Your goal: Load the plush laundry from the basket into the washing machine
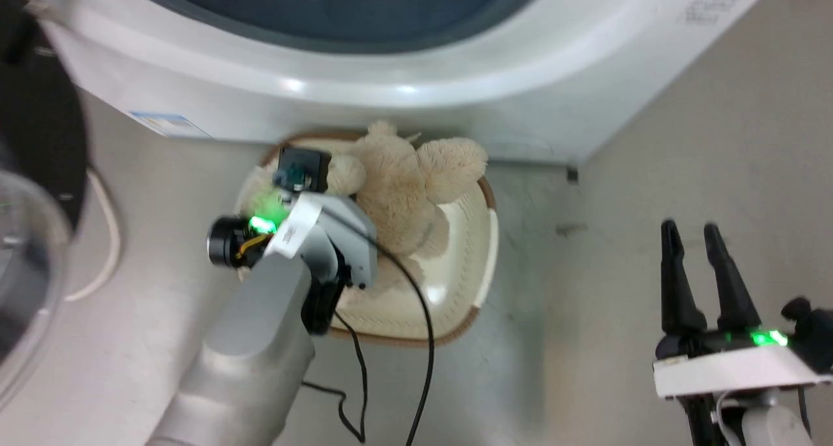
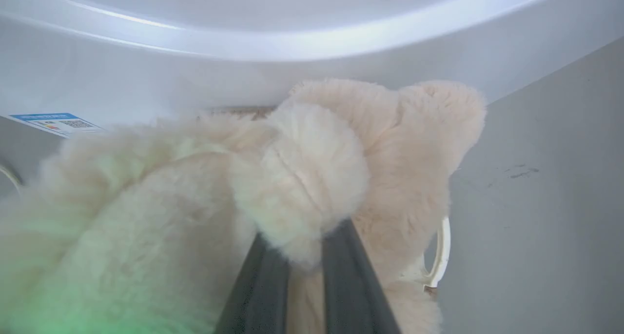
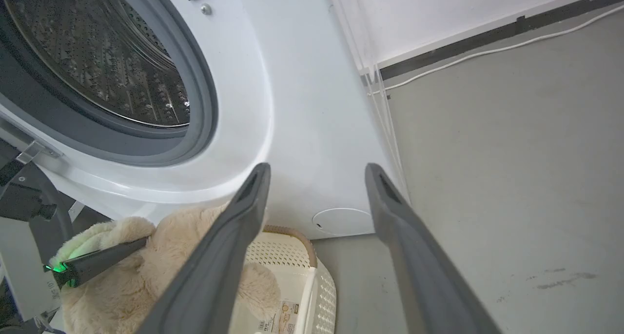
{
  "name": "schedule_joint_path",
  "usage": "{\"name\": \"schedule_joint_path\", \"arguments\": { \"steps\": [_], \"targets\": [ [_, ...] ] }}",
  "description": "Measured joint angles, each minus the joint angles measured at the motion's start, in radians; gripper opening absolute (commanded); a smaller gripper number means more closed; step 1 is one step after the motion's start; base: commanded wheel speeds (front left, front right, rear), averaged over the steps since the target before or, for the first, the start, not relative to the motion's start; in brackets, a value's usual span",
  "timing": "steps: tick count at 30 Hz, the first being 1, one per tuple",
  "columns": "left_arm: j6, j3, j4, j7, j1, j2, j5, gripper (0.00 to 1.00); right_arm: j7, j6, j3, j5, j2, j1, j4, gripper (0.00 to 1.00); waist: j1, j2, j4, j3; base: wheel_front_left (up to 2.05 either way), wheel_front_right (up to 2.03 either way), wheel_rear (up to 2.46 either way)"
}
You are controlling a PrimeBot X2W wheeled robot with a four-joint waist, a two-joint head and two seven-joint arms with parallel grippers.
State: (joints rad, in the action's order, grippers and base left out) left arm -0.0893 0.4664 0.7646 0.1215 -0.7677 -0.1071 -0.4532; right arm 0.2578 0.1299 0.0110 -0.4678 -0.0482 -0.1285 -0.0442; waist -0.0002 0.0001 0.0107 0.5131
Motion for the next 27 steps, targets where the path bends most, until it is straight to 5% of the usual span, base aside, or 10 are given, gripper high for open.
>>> {"name": "schedule_joint_path", "arguments": {
  "steps": [15,27],
  "targets": [
    [0.050,-0.053,-0.117,-0.299,0.128,0.029,-0.085,0.00,0.000,0.000,-0.008,0.030,0.000,0.112,-0.029,1.00,-0.0002,0.0000,0.081,-0.248,0.00,0.00,0.00],
    [0.047,-0.149,-0.289,-0.370,0.081,0.014,-0.010,0.00,0.000,0.000,-0.009,0.055,0.000,0.131,-0.004,1.00,0.0002,0.0000,0.020,-0.232,0.00,0.00,0.00]
  ]
}}
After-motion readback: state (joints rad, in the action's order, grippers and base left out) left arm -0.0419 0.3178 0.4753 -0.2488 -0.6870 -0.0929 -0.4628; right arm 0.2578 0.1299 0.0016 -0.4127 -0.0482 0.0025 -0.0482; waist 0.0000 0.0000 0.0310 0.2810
